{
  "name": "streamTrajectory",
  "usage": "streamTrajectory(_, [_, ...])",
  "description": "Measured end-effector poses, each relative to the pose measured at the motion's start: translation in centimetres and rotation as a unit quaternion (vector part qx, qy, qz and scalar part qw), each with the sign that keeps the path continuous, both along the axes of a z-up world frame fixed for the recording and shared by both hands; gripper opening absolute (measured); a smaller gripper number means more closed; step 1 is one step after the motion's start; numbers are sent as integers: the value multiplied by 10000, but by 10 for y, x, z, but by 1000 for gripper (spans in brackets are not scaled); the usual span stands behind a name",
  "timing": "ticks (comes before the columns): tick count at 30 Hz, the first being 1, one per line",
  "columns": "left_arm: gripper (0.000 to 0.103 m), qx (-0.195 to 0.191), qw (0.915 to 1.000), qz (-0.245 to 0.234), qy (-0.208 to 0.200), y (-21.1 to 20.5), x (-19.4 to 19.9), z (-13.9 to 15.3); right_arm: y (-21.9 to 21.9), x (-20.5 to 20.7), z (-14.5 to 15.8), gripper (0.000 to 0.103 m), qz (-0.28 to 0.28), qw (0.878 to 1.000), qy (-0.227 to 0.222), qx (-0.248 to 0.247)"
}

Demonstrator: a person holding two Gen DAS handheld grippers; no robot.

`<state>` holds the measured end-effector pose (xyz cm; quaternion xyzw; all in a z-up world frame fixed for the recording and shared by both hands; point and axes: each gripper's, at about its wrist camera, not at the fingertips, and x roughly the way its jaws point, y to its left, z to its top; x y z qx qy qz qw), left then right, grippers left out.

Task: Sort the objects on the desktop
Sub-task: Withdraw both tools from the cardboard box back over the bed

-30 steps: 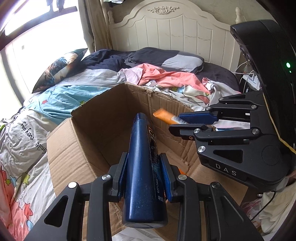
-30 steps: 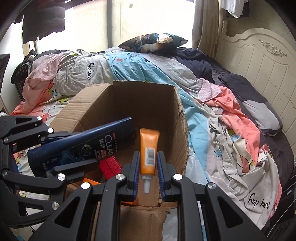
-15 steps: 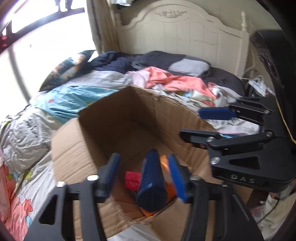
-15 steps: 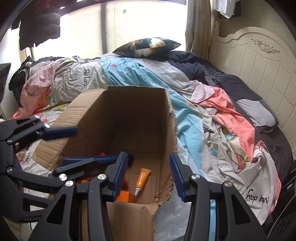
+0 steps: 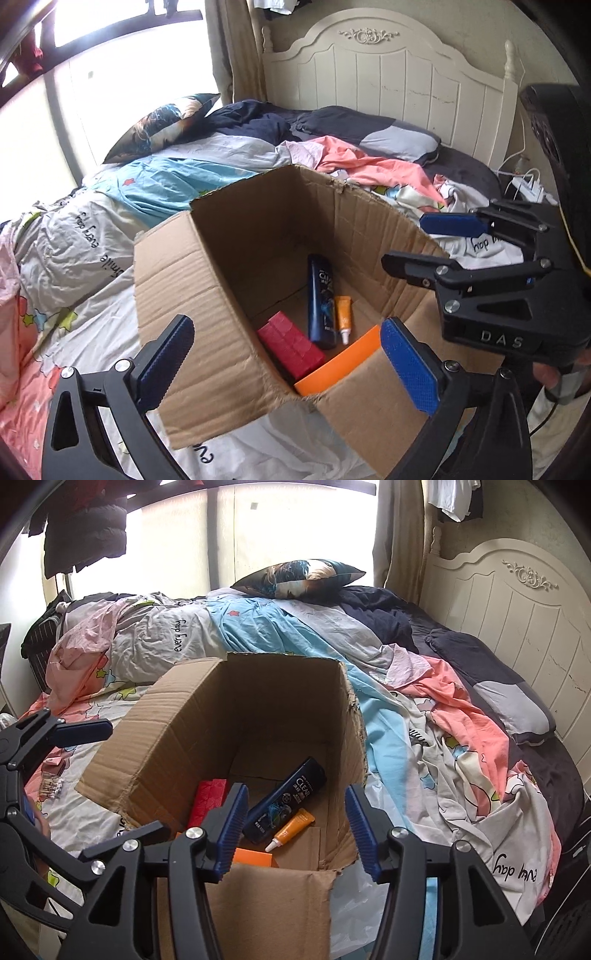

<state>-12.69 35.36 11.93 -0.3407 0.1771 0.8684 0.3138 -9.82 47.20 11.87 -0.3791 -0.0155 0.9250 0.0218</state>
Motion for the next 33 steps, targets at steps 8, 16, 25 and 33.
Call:
streamTrajectory(8, [103,-249,9993,165,205,-22,15,5,-18,11,3,56,119,9998,127,-80])
streamTrajectory(16, [103,-406,9977,341,423,-54,34,5,-48,16,2,77,275,9993,96,-218])
streamTrajectory(25, [103,-312,9973,601,268,-104,40,0,-99,21,2,79,501,9987,34,112])
streamTrajectory(33, [103,-189,9949,982,99,-160,37,-3,-146,16,-3,79,685,9972,-73,289])
